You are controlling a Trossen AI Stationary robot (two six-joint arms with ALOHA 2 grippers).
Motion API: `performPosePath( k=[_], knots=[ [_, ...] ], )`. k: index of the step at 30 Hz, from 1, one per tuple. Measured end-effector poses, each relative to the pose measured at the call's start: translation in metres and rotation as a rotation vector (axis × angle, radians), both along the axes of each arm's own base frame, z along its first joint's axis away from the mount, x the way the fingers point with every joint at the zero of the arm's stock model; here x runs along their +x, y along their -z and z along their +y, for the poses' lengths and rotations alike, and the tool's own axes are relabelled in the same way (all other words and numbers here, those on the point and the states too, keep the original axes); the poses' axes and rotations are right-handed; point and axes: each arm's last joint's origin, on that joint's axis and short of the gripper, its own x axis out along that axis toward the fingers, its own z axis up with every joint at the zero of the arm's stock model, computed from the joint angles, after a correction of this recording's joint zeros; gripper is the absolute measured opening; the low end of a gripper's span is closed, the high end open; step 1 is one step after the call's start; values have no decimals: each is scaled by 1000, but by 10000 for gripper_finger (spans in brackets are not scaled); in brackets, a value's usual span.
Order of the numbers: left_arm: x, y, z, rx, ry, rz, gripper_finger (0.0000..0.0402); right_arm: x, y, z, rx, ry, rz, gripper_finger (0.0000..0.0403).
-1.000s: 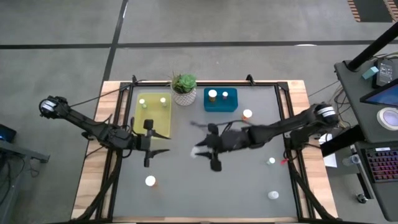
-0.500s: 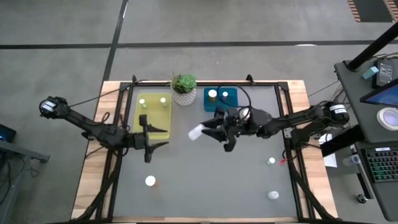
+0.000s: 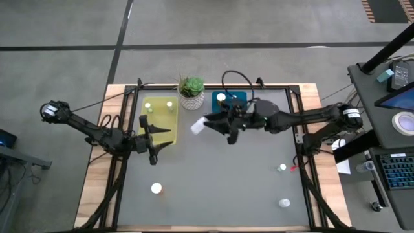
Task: Pick and place medicine bottles into bin by pill shape (circle, oval)
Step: Put the white capsule bottle into the blue bin
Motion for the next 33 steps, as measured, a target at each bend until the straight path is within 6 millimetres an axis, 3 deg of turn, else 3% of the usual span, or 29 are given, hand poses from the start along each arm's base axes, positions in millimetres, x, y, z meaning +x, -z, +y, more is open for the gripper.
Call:
performPosePath(
  k=[5,12,18,25,33],
  knots=[
    [2,2,-1,15,-1,16,196,3,-8,-27,-62,226,281,141],
    [3,3,-1,60,-6,30,196,-12,3,-64,-130,576,609,141],
    [2,3,-1,64,-11,29,196,-21,20,-96,-99,671,748,141],
    [3,3,-1,65,-26,34,196,-15,53,-127,-85,725,888,141],
    [3,7,0,60,-42,45,196,-7,81,-142,-72,737,989,141]
  ],
)
